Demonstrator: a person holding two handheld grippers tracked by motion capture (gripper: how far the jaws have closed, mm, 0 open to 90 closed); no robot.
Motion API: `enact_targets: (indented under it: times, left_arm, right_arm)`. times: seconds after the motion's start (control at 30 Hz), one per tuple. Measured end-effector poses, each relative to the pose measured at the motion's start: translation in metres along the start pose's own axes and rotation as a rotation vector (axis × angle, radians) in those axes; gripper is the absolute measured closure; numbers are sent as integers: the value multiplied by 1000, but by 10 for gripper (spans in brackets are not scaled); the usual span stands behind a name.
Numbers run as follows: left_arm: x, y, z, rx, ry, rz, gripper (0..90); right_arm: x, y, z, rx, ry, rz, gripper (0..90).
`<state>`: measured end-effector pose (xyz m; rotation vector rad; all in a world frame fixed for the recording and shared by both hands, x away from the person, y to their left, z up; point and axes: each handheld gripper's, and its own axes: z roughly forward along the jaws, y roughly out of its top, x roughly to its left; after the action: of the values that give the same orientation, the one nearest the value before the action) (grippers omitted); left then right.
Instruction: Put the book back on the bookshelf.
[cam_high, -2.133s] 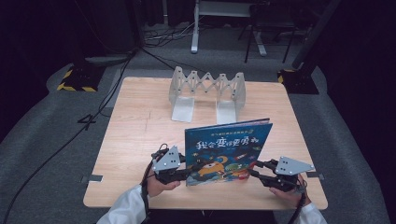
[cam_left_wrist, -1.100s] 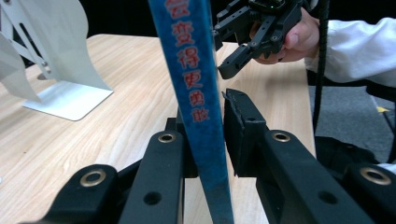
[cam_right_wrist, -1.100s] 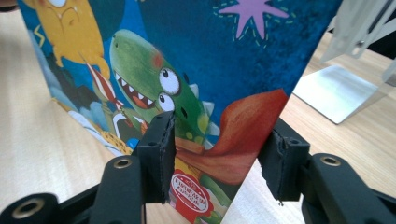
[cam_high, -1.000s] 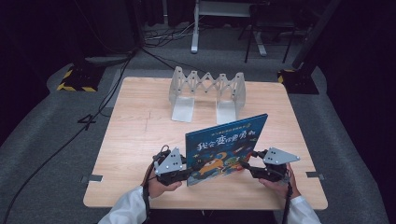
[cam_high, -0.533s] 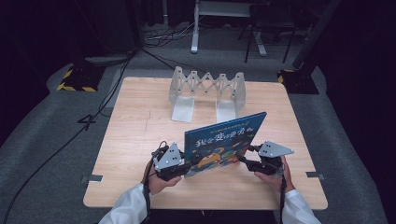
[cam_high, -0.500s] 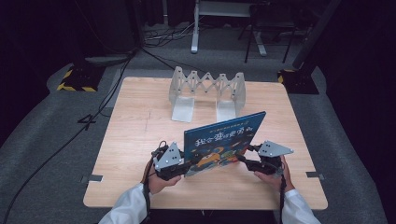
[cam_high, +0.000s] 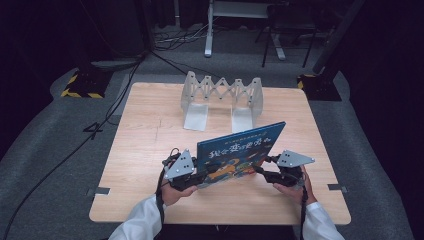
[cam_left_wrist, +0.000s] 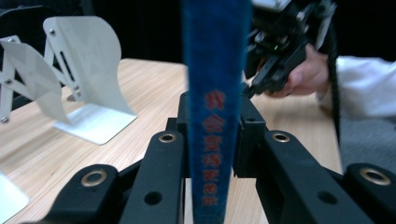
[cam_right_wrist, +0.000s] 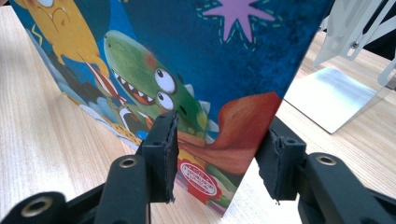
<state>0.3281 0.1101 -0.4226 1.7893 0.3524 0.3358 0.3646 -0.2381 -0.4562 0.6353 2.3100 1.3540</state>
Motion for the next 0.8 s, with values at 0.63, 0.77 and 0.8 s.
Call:
enact_targets:
  times: [0.63,0.77,0.8]
  left_arm:
    - [3,-3,3,-45,11,-11,779]
    - [5,-3,3,-56,-16,-20,801]
    - [5,-3,3,-56,-16,-20,805]
  right_arm:
    - [-2,2,5,-3,5,13,527]
    - [-1,2,6,-2,-1,13,525]
    - [-1,2,6,-3,0,14,524]
